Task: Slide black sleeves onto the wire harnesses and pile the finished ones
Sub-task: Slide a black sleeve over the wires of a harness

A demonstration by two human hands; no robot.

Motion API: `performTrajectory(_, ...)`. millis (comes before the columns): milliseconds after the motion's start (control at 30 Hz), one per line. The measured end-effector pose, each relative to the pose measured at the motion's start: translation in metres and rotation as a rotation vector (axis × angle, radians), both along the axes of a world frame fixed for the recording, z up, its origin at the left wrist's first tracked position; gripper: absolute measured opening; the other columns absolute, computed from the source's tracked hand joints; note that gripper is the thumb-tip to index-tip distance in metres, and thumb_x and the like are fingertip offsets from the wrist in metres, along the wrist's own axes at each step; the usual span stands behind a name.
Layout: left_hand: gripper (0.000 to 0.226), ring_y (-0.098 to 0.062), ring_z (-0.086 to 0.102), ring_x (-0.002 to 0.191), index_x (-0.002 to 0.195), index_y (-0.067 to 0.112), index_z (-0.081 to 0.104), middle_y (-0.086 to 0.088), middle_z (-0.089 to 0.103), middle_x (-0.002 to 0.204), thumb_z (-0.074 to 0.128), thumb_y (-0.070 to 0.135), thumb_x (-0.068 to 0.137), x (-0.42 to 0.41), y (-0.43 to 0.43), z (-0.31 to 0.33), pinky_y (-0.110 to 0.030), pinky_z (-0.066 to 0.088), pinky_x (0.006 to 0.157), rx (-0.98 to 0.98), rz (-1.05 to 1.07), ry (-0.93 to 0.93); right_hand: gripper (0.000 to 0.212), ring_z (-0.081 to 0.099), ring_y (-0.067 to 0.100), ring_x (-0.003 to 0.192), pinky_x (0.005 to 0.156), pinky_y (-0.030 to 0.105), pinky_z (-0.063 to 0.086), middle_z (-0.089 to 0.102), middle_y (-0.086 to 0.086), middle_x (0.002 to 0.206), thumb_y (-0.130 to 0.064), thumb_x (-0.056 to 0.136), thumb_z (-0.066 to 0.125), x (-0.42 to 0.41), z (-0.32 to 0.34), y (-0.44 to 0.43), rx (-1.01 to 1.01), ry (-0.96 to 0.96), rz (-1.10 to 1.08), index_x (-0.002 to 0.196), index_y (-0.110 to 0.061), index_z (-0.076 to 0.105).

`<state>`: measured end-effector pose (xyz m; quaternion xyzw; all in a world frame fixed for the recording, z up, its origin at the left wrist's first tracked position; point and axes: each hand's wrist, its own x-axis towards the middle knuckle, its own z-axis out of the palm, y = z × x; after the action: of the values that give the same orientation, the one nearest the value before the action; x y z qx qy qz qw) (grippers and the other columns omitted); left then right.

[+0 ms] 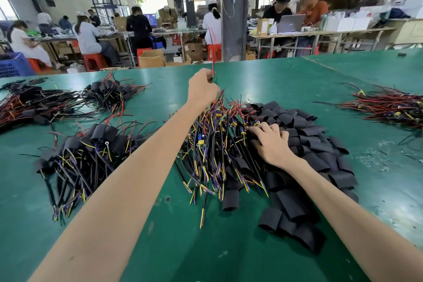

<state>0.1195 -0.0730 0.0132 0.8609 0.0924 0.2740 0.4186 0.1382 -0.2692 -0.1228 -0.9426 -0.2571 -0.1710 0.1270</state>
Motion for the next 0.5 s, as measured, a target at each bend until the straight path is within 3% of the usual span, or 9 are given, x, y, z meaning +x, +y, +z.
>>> performTrajectory(67, 0.051, -0.023, 0.058, 0.109, 0.124, 0.003, 0.056, -0.011, 0.061, 0.119, 0.064, -0.004, 0.075, -0.003, 0.0, 0.007, -0.03, 0.046, 0.096, -0.032, -0.008, -0.015, 0.036, 0.035, 0.024, 0.112, 0.078, 0.034, 0.02, 0.047, -0.003, 0.121, -0.029, 0.094, 0.048, 0.0, 0.0, 0.0, 0.033, -0.011, 0.011, 0.13, -0.033, 0.045)
performTrajectory(167, 0.043, -0.027, 0.062, 0.089, 0.105, 0.0, 0.06, -0.015, 0.061, 0.098, 0.068, -0.005, 0.064, -0.007, -0.001, 0.013, -0.047, 0.053, 0.088, -0.263, -0.111, 0.074, 0.031, 0.036, 0.023, 0.112, 0.078, 0.034, 0.019, 0.05, -0.004, 0.119, -0.029, 0.094, 0.05, -0.002, 0.002, 0.001, 0.069, -0.02, 0.011, 0.126, -0.031, 0.049)
performTrajectory(200, 0.04, -0.026, 0.062, 0.089, 0.105, 0.0, 0.058, -0.015, 0.06, 0.098, 0.068, -0.007, 0.066, -0.008, -0.002, 0.014, -0.046, 0.053, 0.088, -0.308, -0.089, 0.06, 0.03, 0.035, 0.022, 0.112, 0.078, 0.034, 0.018, 0.051, -0.004, 0.119, -0.029, 0.094, 0.05, -0.002, 0.002, 0.001, 0.078, -0.023, 0.014, 0.124, -0.03, 0.049)
performTrajectory(300, 0.036, -0.02, 0.053, 0.09, 0.115, 0.002, 0.052, -0.015, 0.055, 0.112, 0.059, -0.009, 0.081, -0.01, -0.003, 0.018, -0.023, 0.046, 0.082, -0.243, 0.15, -0.259, 0.026, 0.034, 0.021, 0.113, 0.079, 0.034, 0.017, 0.054, -0.006, 0.122, -0.027, 0.094, 0.049, -0.004, 0.002, 0.002, 0.112, 0.005, 0.036, 0.119, -0.028, 0.049)
performTrajectory(367, 0.029, -0.019, 0.051, 0.085, 0.111, 0.004, 0.048, -0.015, 0.053, 0.108, 0.051, -0.011, 0.086, -0.016, -0.005, 0.026, -0.022, 0.045, 0.075, -0.263, 0.117, -0.488, 0.023, 0.032, 0.021, 0.114, 0.081, 0.035, 0.017, 0.056, -0.005, 0.121, -0.026, 0.094, 0.048, -0.003, 0.002, 0.002, 0.134, 0.043, 0.046, 0.117, -0.025, 0.048)
performTrajectory(500, 0.036, -0.027, 0.06, 0.081, 0.105, 0.013, 0.038, -0.011, 0.051, 0.097, 0.033, -0.018, 0.088, -0.034, -0.01, 0.052, -0.029, 0.05, 0.082, -0.411, -0.01, -0.753, 0.02, 0.03, 0.019, 0.113, 0.082, 0.034, 0.016, 0.055, -0.005, 0.119, -0.025, 0.094, 0.048, -0.001, 0.003, 0.002, 0.16, 0.089, 0.063, 0.114, -0.023, 0.047)
